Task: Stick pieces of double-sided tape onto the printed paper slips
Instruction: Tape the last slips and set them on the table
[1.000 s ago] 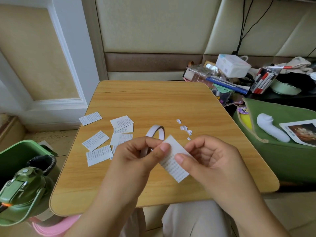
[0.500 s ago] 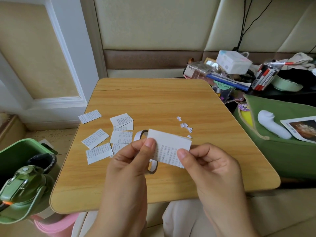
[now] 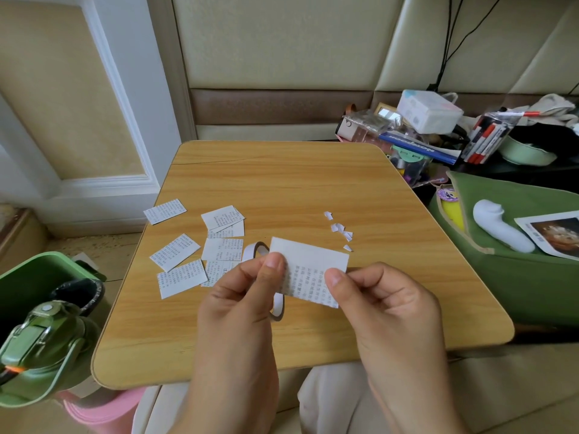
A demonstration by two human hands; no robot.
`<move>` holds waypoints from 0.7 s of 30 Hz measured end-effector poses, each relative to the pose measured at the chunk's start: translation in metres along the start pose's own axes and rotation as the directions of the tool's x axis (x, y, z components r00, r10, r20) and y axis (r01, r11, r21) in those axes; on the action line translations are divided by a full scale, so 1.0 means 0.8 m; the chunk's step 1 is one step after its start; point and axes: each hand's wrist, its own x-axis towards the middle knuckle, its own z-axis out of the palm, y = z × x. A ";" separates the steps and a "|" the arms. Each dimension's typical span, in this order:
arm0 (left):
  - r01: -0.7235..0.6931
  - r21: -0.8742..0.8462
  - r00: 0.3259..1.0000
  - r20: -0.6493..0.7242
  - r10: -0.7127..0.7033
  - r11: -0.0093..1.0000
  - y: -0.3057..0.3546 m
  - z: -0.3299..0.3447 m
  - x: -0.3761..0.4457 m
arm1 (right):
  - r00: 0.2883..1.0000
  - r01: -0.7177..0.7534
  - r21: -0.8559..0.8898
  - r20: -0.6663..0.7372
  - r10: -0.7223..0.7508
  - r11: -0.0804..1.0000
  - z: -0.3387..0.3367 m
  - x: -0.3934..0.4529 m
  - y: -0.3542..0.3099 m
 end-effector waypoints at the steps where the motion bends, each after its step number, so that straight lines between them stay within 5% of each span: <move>1: 0.000 -0.003 1.000 -0.008 -0.001 1.000 0.000 0.000 0.000 | 1.000 -0.002 0.007 0.000 0.002 1.000 0.000 0.000 0.000; 11: -0.012 0.016 0.999 -0.034 0.013 1.000 0.002 -0.003 -0.001 | 0.992 -0.121 0.182 0.060 0.111 0.976 -0.001 0.007 0.002; 21: -0.072 0.065 0.997 -0.009 0.073 0.995 -0.006 -0.009 0.000 | 0.963 -0.013 -0.073 0.266 0.032 0.997 0.007 0.010 0.007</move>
